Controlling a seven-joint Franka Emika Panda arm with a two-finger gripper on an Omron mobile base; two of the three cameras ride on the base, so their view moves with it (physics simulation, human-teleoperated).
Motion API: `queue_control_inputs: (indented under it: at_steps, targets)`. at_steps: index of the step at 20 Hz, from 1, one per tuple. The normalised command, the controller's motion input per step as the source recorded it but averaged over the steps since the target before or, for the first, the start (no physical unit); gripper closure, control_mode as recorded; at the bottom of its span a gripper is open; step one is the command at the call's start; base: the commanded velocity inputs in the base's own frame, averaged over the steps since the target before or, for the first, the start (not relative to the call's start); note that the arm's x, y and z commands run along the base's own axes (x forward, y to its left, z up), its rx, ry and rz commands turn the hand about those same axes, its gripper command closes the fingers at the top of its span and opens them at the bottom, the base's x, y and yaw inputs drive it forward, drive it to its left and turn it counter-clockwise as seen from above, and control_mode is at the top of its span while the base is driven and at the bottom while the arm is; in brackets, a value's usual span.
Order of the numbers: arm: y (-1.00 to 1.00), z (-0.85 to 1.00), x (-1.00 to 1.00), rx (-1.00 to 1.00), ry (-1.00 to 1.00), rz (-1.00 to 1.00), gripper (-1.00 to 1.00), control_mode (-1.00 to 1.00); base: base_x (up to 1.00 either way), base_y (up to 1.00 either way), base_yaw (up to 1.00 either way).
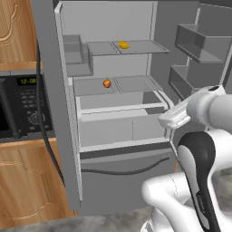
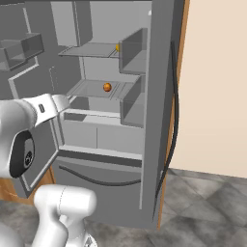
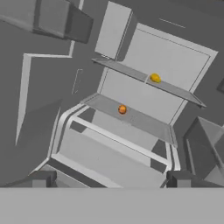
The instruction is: Retrieve the mango and peach from the fridge and place them into the bowl on the dining table.
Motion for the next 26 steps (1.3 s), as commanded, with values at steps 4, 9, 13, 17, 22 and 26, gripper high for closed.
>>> queue_control_inputs:
  at_steps: [4,9,13,17,22,26]
  targets:
    - [-0.01,0.0,0.0,0.0,-0.04,0.0,-1.0,1.0,0.0,-0.02,-0.03]
    - [0.0,0.0,0.0,0.0,0.0,0.0,-1.0,1.0,0.68,-0.02,-0.03]
    - [0.0,0.0,0.0,0.0,0.0,0.0,-1.0,1.0,1.0,0.01,-0.01]
    - [0.0,0.0,0.0,0.0,0.0,0.0,-1.0,1.0,1.0,0.04,0.0]
    - [0.0,0.0,0.0,0.0,0.0,0.0,-1.0,1.0,1.0,0.13,0.0]
    - [0.0,0.0,0.0,0.0,0.0,0.0,-1.0,1.0,1.0,0.11,0.0]
